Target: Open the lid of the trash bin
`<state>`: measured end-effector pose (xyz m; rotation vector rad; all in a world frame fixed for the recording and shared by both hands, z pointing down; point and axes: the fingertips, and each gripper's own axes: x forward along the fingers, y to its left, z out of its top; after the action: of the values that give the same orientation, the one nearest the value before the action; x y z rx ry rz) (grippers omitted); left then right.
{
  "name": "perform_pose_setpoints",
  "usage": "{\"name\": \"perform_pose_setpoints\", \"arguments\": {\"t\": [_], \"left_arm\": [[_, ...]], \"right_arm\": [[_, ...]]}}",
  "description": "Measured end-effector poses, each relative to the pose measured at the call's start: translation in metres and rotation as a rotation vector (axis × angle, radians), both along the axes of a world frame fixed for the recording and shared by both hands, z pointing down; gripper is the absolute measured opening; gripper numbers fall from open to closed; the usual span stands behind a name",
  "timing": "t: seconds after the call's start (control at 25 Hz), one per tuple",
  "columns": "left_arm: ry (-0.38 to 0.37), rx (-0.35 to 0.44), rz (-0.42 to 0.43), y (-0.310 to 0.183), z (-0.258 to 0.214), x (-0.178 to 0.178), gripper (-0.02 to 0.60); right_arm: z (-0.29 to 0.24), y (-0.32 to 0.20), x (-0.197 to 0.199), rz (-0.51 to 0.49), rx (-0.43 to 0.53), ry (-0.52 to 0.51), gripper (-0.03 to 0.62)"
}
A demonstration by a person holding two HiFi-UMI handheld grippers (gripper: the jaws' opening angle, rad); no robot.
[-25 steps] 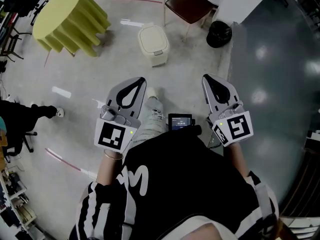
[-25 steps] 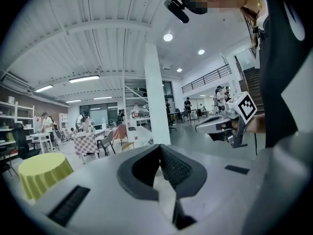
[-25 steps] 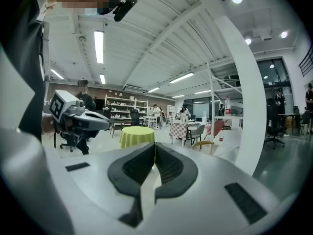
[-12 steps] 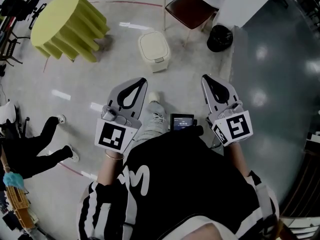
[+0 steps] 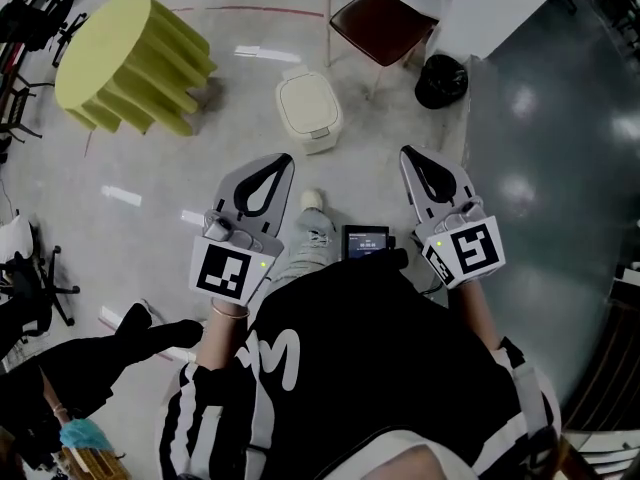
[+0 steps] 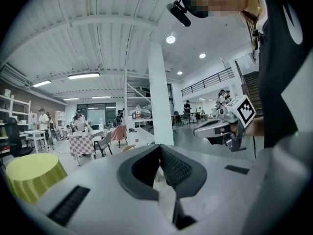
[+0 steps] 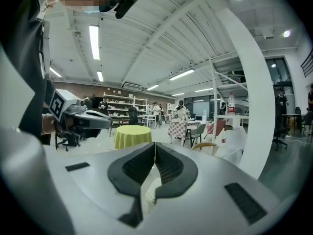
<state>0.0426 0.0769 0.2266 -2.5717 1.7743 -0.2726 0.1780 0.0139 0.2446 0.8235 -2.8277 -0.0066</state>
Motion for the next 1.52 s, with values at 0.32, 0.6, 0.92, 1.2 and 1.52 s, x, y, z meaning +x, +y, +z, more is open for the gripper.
{"name": "perform_pose_setpoints", "arguments": {"t": [0.32,0.6,0.92,1.2,1.52], "left_arm": [[0.003,-0.005,0.008,-0.043,-0.003,-0.027,0.007],[0.001,0.001,0.006,-0.081,-0.004,-0.055,0.008],[0.006,-0.001,0.001,-0.116,-0.004,-0.095,0.008],[0.005,0.000,0.000,-0.150,-0.005,-0.128,0.006],[0.012,-0.007,0.005,-0.177,-0.001,-0.153,0.006]], "right_arm": [[-0.006,-0.042,-0.026,0.002,0.006,0.009,0.011],[-0.006,-0.080,-0.054,0.000,0.001,0.016,0.011],[-0.008,-0.117,-0.098,-0.008,0.001,0.013,0.011],[-0.011,-0.151,-0.128,-0.003,0.005,0.010,0.011],[-0.009,-0.178,-0.153,0.002,0.005,0.016,0.011]]}}
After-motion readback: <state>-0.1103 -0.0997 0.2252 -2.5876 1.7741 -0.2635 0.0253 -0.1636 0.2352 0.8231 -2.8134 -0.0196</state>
